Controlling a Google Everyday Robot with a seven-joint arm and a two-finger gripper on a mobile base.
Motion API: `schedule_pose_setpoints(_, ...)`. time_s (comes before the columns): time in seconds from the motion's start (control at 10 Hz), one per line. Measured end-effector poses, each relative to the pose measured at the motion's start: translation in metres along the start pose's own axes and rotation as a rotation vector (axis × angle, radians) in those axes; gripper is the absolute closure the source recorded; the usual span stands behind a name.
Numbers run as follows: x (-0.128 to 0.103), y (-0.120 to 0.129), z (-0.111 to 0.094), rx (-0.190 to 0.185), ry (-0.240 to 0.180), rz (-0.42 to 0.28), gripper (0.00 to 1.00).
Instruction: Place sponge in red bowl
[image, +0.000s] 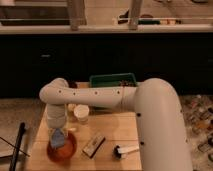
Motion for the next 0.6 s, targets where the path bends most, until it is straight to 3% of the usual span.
schedule_pose_setpoints(0.6,-0.0042,-0.0004,0.0005,0.003,-0.005,-0.008,0.2)
